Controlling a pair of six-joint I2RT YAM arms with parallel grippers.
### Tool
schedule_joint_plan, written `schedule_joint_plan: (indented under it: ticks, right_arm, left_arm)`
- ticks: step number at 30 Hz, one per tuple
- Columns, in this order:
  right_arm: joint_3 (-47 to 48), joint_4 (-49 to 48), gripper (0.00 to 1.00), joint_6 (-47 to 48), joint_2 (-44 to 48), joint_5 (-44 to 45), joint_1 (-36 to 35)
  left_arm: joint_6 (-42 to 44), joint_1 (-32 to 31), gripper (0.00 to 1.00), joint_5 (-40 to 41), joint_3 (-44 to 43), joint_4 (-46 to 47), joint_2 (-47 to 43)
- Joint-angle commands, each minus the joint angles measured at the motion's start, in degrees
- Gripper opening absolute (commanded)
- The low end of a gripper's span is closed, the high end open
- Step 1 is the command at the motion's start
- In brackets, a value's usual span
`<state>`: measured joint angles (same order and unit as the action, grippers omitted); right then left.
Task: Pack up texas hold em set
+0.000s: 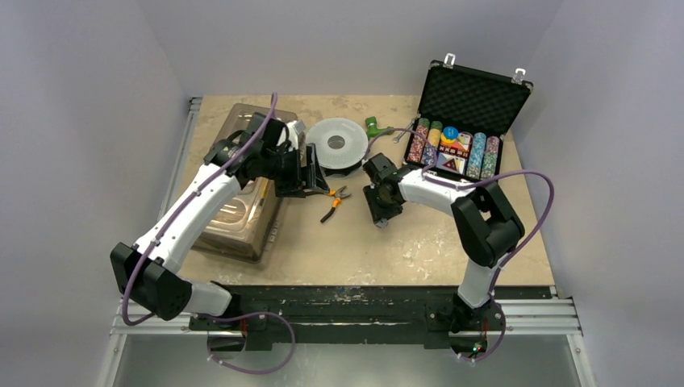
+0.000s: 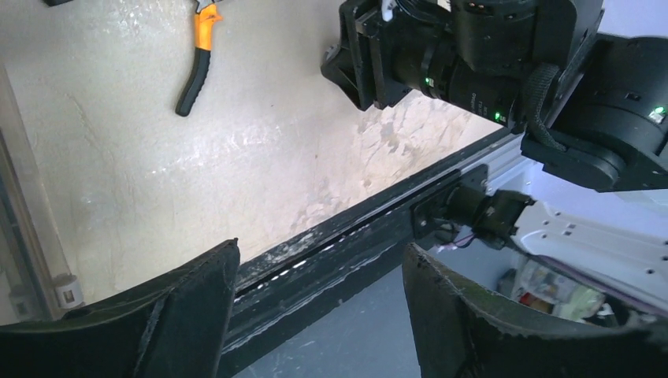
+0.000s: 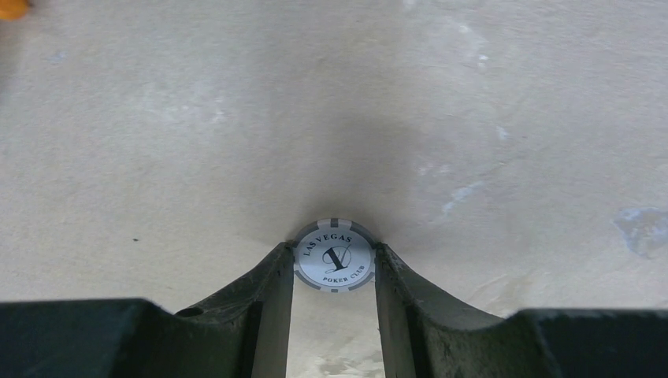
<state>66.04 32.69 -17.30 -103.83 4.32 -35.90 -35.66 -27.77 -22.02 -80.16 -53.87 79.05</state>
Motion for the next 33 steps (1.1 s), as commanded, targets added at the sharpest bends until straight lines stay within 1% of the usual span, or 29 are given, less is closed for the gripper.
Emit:
schedule_joint_plan:
  ticks: [1, 3, 6, 10, 16, 20, 23, 29, 33]
  right_arm:
    - [-0.79, -0.18, 0.18, 1.37, 3.46, -0.99, 1.7]
    - [-0.64, 0.09, 0.17, 1.33, 4.02, -0.72, 1.73]
    - [-0.84, -0.37, 0.16, 0.89, 5.32, -1.03, 1.71]
    - [-0.21, 0.29, 0.15, 0.61, 6.97, -0.74, 1.71]
    - [0.24, 1.58, 0.14, 0.42, 9.77, -0.39, 1.71]
    - [0.77, 2.56, 0.14, 0.37, 11.35, -1.27, 1.71]
    - [1.52, 3.64, 0.14, 0.4, 12.53, -1.74, 1.71]
    - [3.86, 6.3, 0.14, 0.51, 15.16, -2.05, 1.72]
    - [5.97, 7.63, 0.14, 0.68, 16.5, -2.62, 1.72]
  left_arm:
    - [-3.23, 4.03, 0.73, -7.43, 0.84, 4.77, 1.07]
    - [-4.21, 5.6, 0.73, -11.45, 1.04, 6.13, 3.13]
    - [-5.57, 6.94, 0.73, -15.27, 0.45, 7.87, 6.66]
    - [-6.95, 7.81, 0.73, -17.47, -2.14, 8.34, 11.06]
    - [-12.96, 9.48, 0.71, -22.91, -2.82, 13.2, 16.55]
    - [-14.83, 9.49, 0.7, -24.63, -3.61, 15.57, 20.74]
    - [-14.73, 9.57, 0.7, -24.87, -5.3, 15.98, 23.16]
    - [-12.6, 9.02, 0.68, -24.31, -10.39, 15.37, 26.93]
    - [-10.75, 7.16, 0.65, -24.32, -14.05, 15.34, 29.39]
